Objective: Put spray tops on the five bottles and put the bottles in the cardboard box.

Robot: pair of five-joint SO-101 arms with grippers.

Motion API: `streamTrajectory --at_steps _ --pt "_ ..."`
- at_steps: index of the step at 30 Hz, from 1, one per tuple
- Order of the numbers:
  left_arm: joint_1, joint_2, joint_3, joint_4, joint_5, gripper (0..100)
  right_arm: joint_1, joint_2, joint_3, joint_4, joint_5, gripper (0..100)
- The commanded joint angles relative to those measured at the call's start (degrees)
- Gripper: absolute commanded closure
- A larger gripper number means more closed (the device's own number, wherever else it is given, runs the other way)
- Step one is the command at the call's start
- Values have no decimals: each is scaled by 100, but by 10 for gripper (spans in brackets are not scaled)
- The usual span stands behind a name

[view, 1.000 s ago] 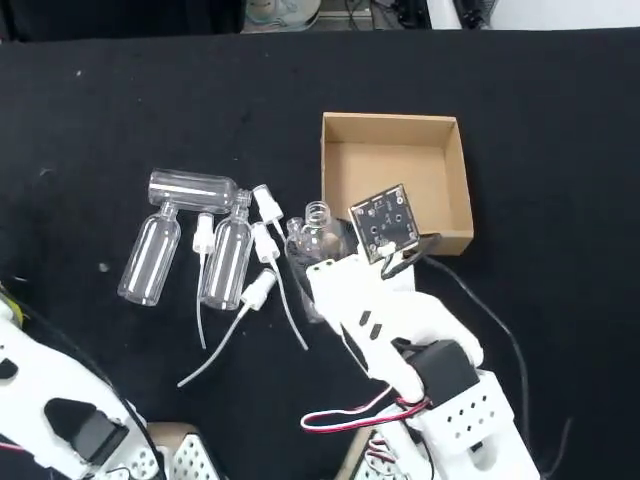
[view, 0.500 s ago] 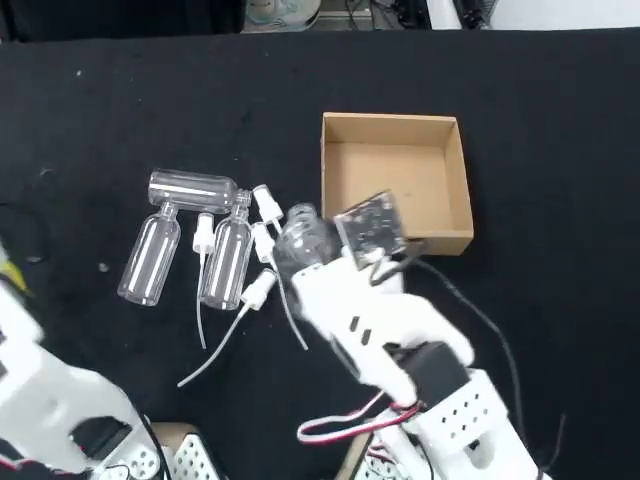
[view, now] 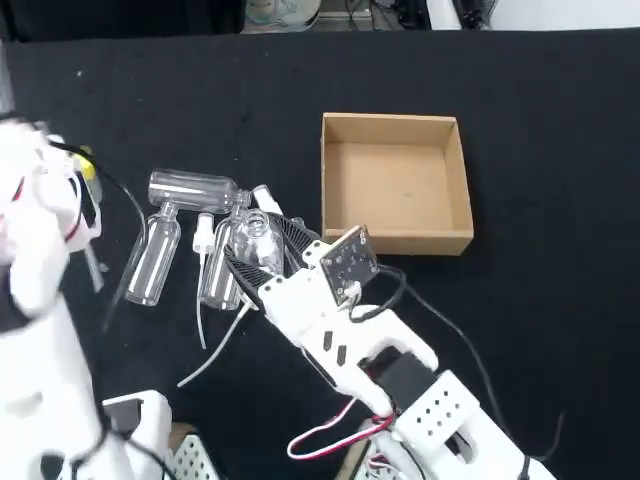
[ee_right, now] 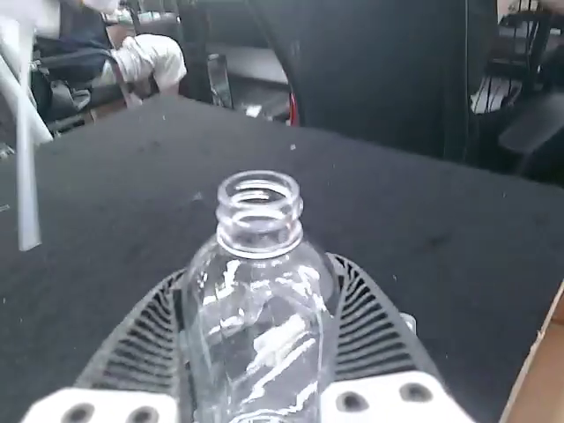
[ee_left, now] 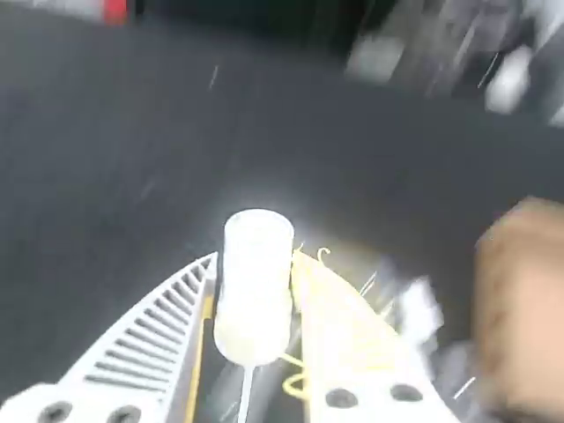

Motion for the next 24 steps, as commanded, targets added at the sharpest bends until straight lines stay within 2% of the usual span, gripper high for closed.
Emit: streamTrajectory --at_steps 1,6,15,24 --pt "787 -686 -75 -870 782 970 -88 -92 -13 -193 -9 987" --pt "1684 -1108 -84 -1196 1002 971 -88 -110 -4 -185 -35 987" --pt "2747 -1108 488 -2822 1741 971 -62 -136 -13 -176 -18 987" --pt "3336 -1143 673 -3015 1785 970 -53 -136 -4 -176 -9 987"
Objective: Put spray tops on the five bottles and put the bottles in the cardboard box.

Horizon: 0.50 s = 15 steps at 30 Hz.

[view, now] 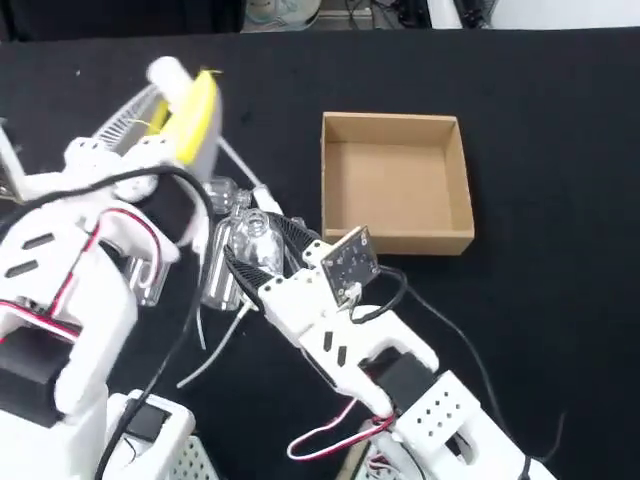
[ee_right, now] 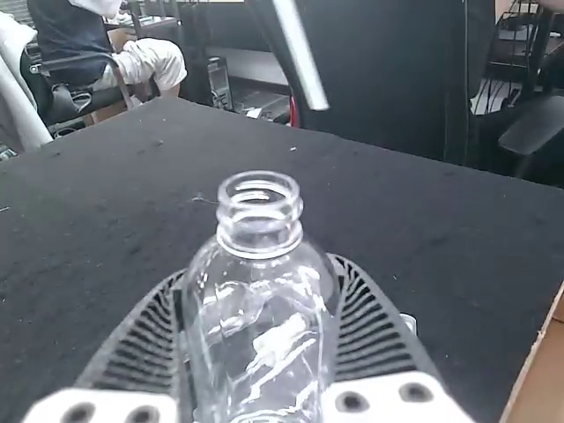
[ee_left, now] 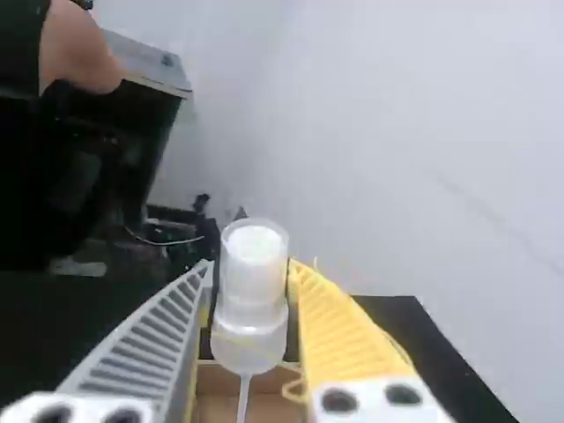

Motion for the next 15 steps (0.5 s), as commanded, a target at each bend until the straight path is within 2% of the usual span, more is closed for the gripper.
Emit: streamTrajectory --at_steps 1,6,15 --pt "286 -53 -40 -97 26 970 -53 -136 -31 -167 -9 987" --pt "136 -26 -22 -70 26 970 -53 -136 -31 -167 -9 987" --pt "136 18 -681 853 -18 970 -53 -136 -31 -167 -9 987"
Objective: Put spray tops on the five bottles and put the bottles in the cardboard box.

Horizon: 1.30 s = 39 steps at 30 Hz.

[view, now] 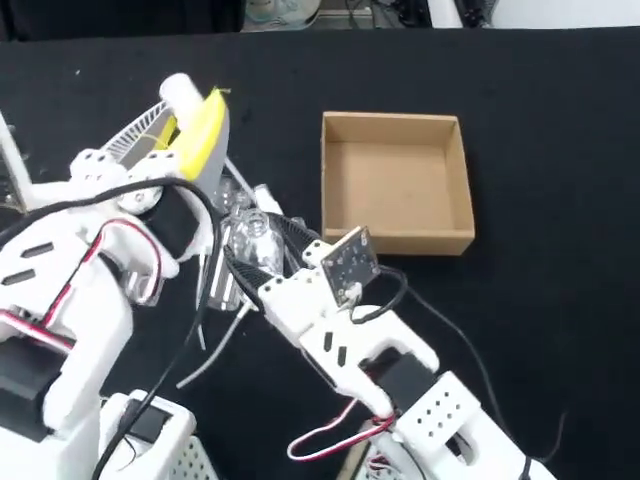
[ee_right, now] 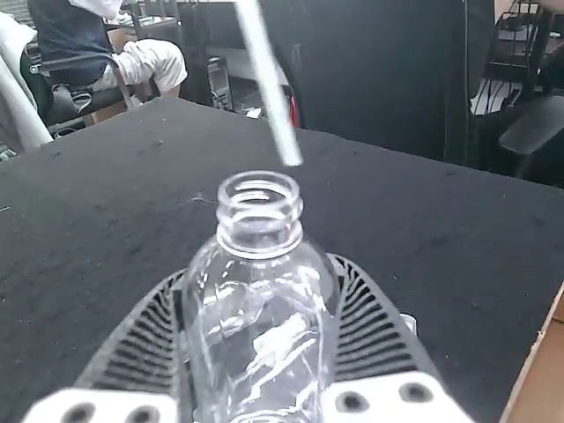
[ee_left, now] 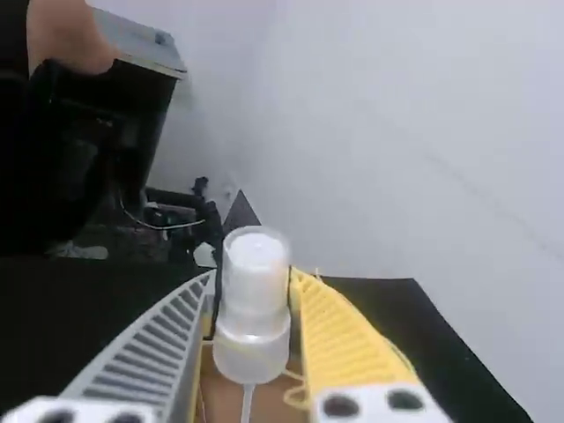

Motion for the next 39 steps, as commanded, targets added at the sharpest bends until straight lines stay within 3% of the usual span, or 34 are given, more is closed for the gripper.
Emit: streamTrajectory --at_steps 1,5,15,20,25,31,39 --pt "-31 9 -418 264 -158 970 -53 -136 -31 -167 -9 987" --pt "-4 -53 -444 369 -484 970 -53 -136 -31 -185 -9 987" --pt "40 -18 295 158 -475 970 -53 -136 -40 -185 -9 987" --pt "664 0 426 281 -501 970 -53 -136 -48 -176 -9 987" --pt "778 9 593 563 -536 969 -53 -145 -48 -176 -9 987" --pt "787 -62 1323 686 -914 811 -53 -145 -75 -176 -9 987" --pt "778 -70 910 1099 -1204 812 -53 -145 -66 -167 -9 987"
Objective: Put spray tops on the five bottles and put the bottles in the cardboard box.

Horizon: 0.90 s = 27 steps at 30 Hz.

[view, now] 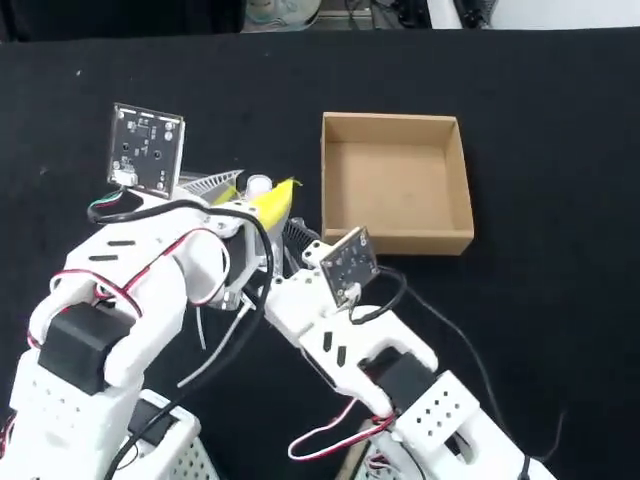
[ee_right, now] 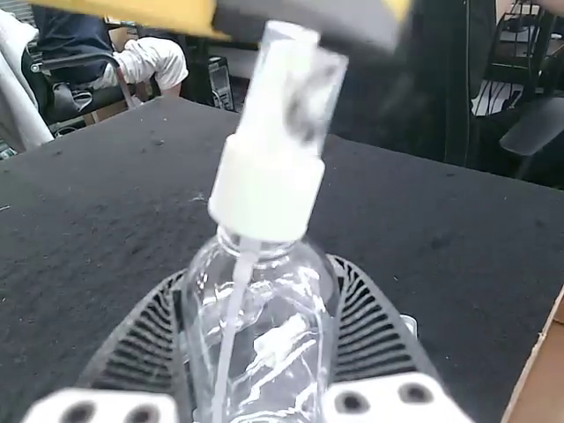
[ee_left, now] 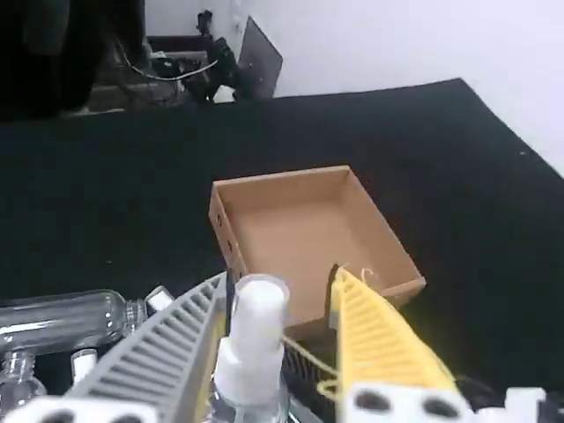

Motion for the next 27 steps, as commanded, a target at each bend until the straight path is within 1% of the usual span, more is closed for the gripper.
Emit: streamTrajectory --at_steps 1,5,8,11,13,15,17,20,23,27 --pt "57 -70 -602 334 -264 812 -35 -145 -66 -167 -9 987" --pt "-233 -70 -884 571 -343 812 -35 -145 -57 -167 -9 987" --pt "-453 -70 -804 510 -343 812 -35 -145 -57 -167 -9 987" --pt "-848 -62 -752 -18 -316 812 -35 -145 -57 -167 -9 987" --pt "-954 -44 -796 -440 -299 812 -35 -145 -57 -167 -9 987" --pt "-884 9 -804 -756 -299 812 -35 -145 -57 -167 -9 987" --pt "-681 44 -725 -897 -334 812 -35 -145 -57 -167 -9 987" --pt "-479 290 -567 -774 -519 812 -35 -145 -48 -167 -9 987" --pt "-444 457 -488 -378 -1046 812 -35 -145 -48 -167 -9 987" --pt "-470 334 -629 167 -1389 812 -35 -145 -48 -167 -9 987"
